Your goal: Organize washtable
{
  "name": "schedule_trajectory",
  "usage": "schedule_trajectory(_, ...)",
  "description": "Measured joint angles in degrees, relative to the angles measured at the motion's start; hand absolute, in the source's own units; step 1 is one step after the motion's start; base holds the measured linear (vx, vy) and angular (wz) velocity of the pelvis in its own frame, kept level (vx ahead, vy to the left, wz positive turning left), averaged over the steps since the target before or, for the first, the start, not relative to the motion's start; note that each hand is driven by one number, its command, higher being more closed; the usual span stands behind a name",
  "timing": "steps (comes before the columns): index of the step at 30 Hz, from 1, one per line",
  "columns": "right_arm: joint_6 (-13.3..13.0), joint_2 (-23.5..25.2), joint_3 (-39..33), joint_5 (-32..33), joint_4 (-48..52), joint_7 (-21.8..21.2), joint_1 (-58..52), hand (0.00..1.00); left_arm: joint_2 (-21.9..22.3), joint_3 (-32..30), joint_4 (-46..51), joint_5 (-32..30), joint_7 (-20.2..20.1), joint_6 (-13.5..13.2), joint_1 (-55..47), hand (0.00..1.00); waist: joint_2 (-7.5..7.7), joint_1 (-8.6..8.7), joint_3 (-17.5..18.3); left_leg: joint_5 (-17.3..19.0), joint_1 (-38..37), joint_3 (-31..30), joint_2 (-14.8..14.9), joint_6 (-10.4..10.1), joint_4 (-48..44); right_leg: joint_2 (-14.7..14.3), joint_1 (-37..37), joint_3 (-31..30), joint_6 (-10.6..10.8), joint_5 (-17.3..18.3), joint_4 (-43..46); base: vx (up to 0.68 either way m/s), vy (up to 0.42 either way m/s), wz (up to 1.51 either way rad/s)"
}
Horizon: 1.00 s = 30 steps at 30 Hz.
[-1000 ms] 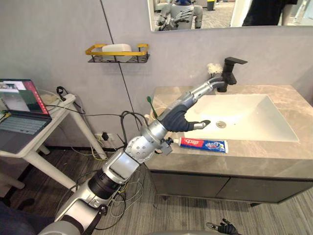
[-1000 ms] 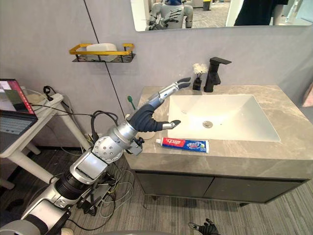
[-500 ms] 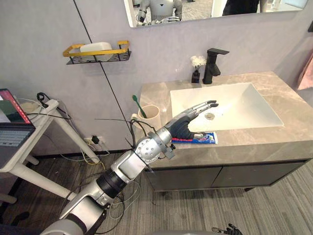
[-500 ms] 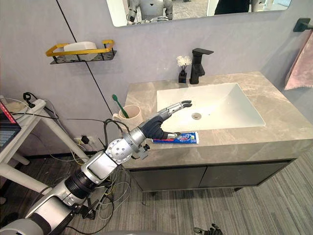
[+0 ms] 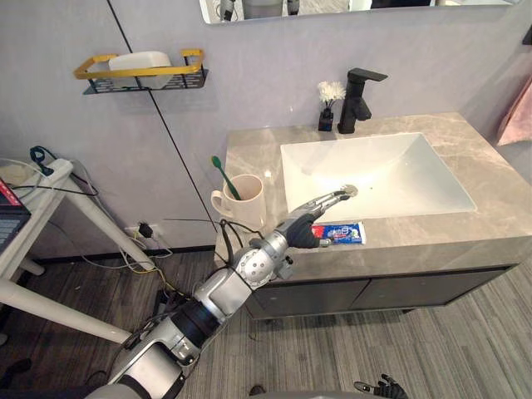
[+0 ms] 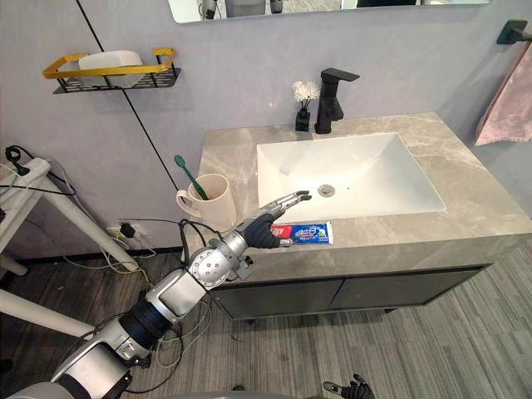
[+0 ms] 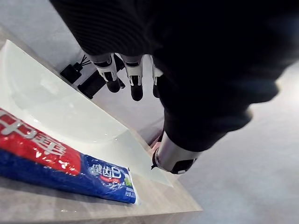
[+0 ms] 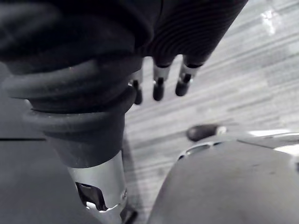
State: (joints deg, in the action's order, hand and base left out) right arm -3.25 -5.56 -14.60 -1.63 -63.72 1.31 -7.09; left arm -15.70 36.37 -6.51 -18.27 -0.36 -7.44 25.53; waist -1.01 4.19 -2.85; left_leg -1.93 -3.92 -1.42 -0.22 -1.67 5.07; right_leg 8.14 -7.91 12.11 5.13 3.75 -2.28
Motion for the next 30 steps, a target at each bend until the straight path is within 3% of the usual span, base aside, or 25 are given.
schedule_trajectory(6, -0.01, 0.09, -0.06, -0.05, 1.44, 0.01, -1.05, 0.0, 0.87, 0.0, -2.41, -2.82, 0.25, 0.53, -0.33, 0.0, -0.39, 0.16, -0.26, 0.0, -0.15, 0.36, 0.11, -0.01, 0.11, -0.14, 0.07, -0.4, 0.0, 0.0, -0.03, -0.03, -0.018, -0.02)
schedule_trajectory(13, -0.01, 0.12, 0.0, -0.05, 1.77, 0.01, -1.07, 0.0, 0.67, 0.11, -2.67, -2.86, -2.08, 0.55, -2.05, 0.0, -0.52, 0.6, -0.33, 0.26, -0.24, 1.54, 0.15, -0.17, 0.13, -0.36, 0.15, -1.43, -0.03, -0.56, -1.0, -0.02, -0.017, -0.08)
schedule_trajectory(15, -0.05, 0.12, 0.09, -0.05, 1.78, -0.03, -0.98, 0.0, 0.13, -0.1, -2.67, -5.17, -1.84, 0.55, -2.04, 0.0, -0.52, 1.23, -0.33, 0.26, -0.25, 1.55, 0.16, -0.17, 0.13, -0.36, 0.15, -1.44, -0.03, -0.56, -0.99, -0.02, -0.015, -0.01)
schedule_trajectory(26, -0.25, -0.53, 1.65, -1.23, 1.8, -0.19, -1.01, 0.0, -0.31, -2.66, -2.66, -11.37, 0.0, 0.86, -2.62, 0.0, -1.11, 1.31, -0.63, 0.28, -0.25, 1.92, 0.37, -0.17, 0.08, -0.27, 0.37, -1.95, 0.21, -0.7, -0.91, -0.03, -0.017, -0.02)
schedule_trajectory(30, -0.26, -0.56, 2.77, -1.26, 1.84, -0.21, -1.14, 0.0, -0.35, -5.96, -2.61, -13.16, 2.11, 2.2, -4.19, 0.0, -1.36, 1.16, -0.64, 0.4, -0.2, 2.65, 0.35, -0.27, 0.04, -0.39, 0.91, -2.83, 0.31, -0.77, -0.74, -0.03, -0.015, -0.1)
